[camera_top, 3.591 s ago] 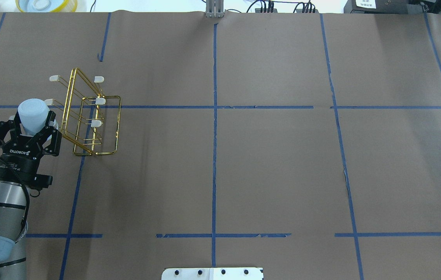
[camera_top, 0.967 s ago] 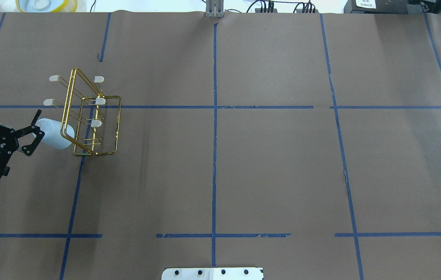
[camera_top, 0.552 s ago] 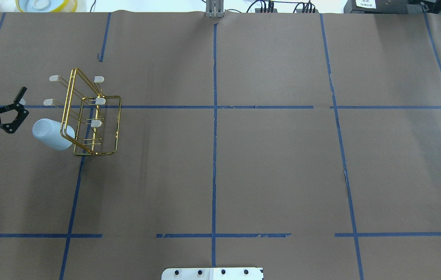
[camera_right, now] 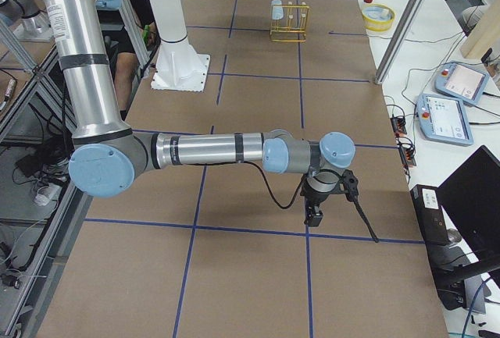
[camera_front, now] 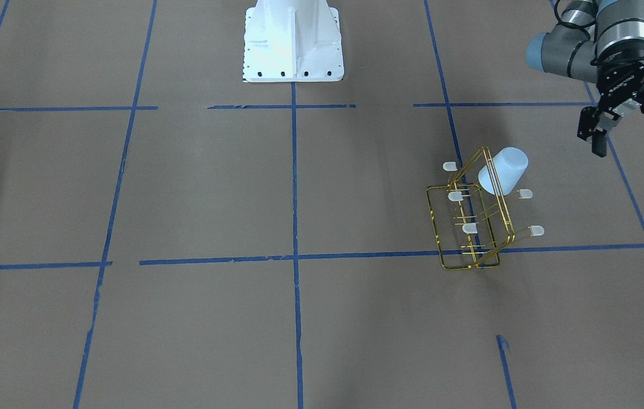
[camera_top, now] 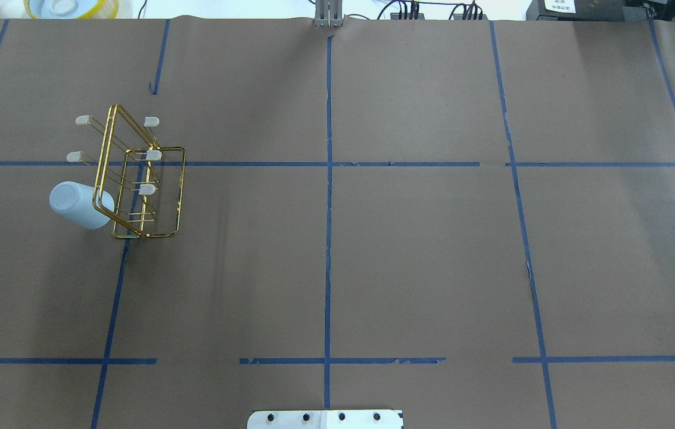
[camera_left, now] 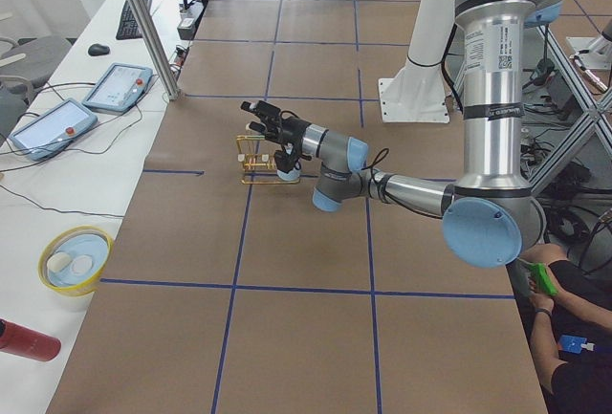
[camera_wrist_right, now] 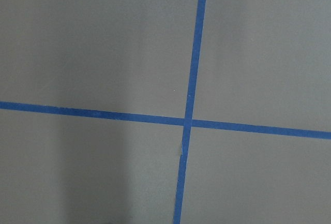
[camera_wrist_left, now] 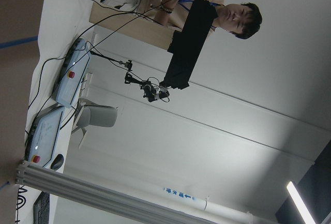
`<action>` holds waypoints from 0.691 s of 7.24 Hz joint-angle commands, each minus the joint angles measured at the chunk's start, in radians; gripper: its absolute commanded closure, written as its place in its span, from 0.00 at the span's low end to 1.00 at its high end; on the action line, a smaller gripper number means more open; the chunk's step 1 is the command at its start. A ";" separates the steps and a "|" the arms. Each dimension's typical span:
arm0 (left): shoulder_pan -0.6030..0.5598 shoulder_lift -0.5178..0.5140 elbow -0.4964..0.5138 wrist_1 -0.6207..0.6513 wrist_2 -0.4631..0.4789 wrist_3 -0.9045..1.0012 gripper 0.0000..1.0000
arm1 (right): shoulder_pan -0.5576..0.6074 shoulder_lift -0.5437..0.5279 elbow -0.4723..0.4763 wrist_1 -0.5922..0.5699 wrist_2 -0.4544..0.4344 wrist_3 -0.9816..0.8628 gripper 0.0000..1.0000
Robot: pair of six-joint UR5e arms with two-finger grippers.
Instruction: Hang cup on cup holder
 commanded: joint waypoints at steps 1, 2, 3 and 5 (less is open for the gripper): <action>-0.162 -0.014 0.013 0.133 -0.188 0.193 0.00 | 0.000 0.000 0.000 0.000 0.000 0.000 0.00; -0.234 -0.034 0.013 0.216 -0.257 0.268 0.00 | 0.000 0.000 0.000 0.000 0.000 0.000 0.00; -0.298 -0.040 0.013 0.300 -0.327 0.375 0.00 | 0.000 0.000 0.000 0.000 0.000 0.000 0.00; -0.382 -0.092 0.025 0.457 -0.427 0.517 0.00 | -0.001 0.000 0.000 0.000 0.000 0.000 0.00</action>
